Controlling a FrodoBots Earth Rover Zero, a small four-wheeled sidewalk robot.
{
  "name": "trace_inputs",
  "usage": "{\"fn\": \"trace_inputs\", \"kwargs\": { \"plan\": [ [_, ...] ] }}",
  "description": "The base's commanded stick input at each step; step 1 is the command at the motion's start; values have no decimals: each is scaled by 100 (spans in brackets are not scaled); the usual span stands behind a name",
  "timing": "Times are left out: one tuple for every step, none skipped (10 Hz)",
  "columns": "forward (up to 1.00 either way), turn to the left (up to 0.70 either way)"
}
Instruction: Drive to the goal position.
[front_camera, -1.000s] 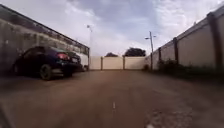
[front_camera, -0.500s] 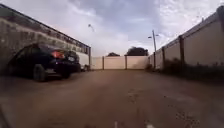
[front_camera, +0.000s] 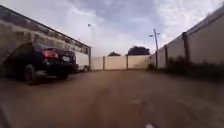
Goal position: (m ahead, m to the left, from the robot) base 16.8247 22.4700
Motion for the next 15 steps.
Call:
{"fn": "trace_inputs", "kwargs": {
  "plan": [
    [100, 0],
    [100, 0],
    [100, 0],
    [100, 0],
    [100, 0],
    [100, -40],
    [100, -40],
    [100, -40],
    [100, 0],
    [100, 0],
    [100, 0],
    [100, 0],
    [100, 0],
    [100, 0],
    [100, 0]
  ]
}}
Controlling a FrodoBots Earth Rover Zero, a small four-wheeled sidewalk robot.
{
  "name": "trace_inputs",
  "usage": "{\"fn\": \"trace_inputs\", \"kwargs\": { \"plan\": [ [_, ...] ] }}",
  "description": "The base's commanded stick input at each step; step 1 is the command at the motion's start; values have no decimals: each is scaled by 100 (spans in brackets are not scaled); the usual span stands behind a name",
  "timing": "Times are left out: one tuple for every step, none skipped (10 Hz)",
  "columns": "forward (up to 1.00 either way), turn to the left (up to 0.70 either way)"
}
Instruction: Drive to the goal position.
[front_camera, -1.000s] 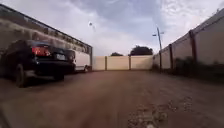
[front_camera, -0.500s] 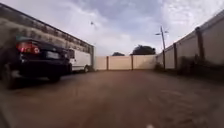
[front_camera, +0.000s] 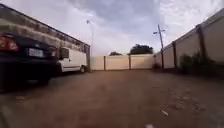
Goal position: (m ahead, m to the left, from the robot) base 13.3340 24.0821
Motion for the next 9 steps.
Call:
{"fn": "trace_inputs", "kwargs": {
  "plan": [
    [100, 0],
    [100, 0],
    [100, 0],
    [100, 0],
    [100, 0],
    [100, 0],
    [100, 0],
    [100, 0],
    [100, 0]
  ]
}}
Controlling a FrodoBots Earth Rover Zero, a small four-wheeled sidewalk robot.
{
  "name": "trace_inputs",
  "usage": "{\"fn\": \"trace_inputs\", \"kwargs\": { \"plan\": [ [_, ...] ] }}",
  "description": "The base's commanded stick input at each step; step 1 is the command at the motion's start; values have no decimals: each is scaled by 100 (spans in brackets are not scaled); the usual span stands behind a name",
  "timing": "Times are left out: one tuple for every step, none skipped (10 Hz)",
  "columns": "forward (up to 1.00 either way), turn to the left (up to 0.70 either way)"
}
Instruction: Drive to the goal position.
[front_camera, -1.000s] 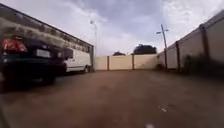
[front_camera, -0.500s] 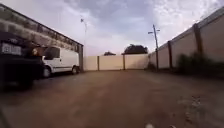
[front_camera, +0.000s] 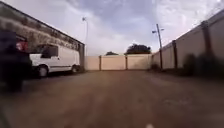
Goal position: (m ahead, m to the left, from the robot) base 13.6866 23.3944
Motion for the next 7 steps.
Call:
{"fn": "trace_inputs", "kwargs": {
  "plan": [
    [100, 0],
    [100, 0],
    [100, 0],
    [100, 0],
    [100, -40],
    [100, -40],
    [100, 0]
  ]
}}
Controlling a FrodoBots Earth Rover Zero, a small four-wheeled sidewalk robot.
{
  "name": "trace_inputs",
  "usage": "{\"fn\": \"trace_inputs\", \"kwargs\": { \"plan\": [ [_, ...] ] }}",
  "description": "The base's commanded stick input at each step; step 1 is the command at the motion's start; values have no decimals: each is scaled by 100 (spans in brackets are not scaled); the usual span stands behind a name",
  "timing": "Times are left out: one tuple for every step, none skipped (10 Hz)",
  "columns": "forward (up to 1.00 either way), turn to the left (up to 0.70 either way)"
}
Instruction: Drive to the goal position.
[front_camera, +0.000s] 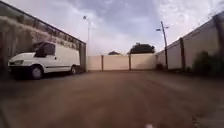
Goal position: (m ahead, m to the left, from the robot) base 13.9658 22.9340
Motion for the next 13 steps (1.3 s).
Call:
{"fn": "trace_inputs", "kwargs": {
  "plan": [
    [100, 0],
    [100, 0],
    [100, 0],
    [100, 0],
    [100, 0],
    [100, 0],
    [100, 0],
    [100, 0],
    [100, 0],
    [100, -17],
    [100, -40],
    [100, -40],
    [100, 0]
  ]
}}
